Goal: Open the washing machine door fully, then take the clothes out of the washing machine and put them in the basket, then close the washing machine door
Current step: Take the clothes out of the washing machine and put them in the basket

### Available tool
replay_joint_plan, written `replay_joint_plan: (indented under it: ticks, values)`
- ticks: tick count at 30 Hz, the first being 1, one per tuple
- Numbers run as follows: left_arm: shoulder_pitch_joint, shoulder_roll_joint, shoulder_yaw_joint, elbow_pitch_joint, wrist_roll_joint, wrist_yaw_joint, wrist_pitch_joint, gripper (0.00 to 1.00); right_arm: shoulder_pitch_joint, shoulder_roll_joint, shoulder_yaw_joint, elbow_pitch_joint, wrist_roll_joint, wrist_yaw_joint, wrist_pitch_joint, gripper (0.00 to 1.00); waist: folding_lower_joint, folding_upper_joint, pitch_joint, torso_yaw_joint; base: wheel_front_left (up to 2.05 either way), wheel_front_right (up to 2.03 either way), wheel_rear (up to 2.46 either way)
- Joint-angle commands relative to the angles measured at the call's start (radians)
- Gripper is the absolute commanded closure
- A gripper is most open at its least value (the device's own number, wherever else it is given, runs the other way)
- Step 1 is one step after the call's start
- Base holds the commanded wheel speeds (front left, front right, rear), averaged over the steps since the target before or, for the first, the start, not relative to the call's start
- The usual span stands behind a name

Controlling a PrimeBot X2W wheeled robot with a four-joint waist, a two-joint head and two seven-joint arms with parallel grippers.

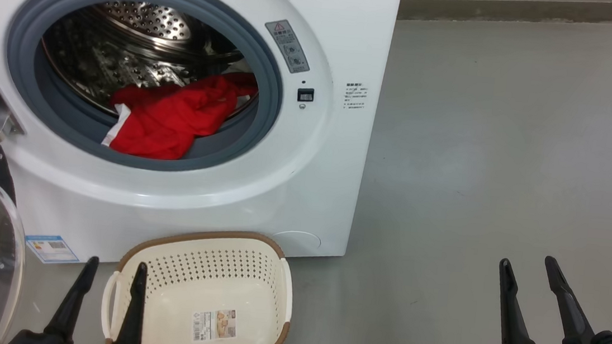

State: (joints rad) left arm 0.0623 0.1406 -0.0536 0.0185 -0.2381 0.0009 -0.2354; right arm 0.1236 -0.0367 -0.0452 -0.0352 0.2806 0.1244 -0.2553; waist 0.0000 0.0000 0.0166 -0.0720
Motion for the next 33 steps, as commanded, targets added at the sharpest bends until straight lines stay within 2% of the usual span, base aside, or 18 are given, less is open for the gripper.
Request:
replay_joint_plan:
  ticks: [1,22,33]
  values:
    - [-0.035,0.007,0.032,-0.035,0.006,0.006,-0.012,0.00,-0.020,-0.013,0.025,-0.027,0.001,0.006,-0.006,0.00,0.0000,0.0000,0.001,0.000,0.06,-0.06,0.00]
    - [-0.045,0.006,0.037,-0.057,0.032,0.058,-0.021,0.00,-0.040,-0.013,0.044,-0.031,0.007,0.006,-0.006,0.00,0.0000,0.0000,0.044,0.006,0.00,0.00,0.00]
    - [-0.117,0.009,0.044,-0.082,0.018,0.059,-0.023,0.00,-0.096,-0.013,0.065,-0.061,0.002,0.006,-0.006,0.00,0.0000,0.0000,0.180,0.025,0.00,0.00,0.00]
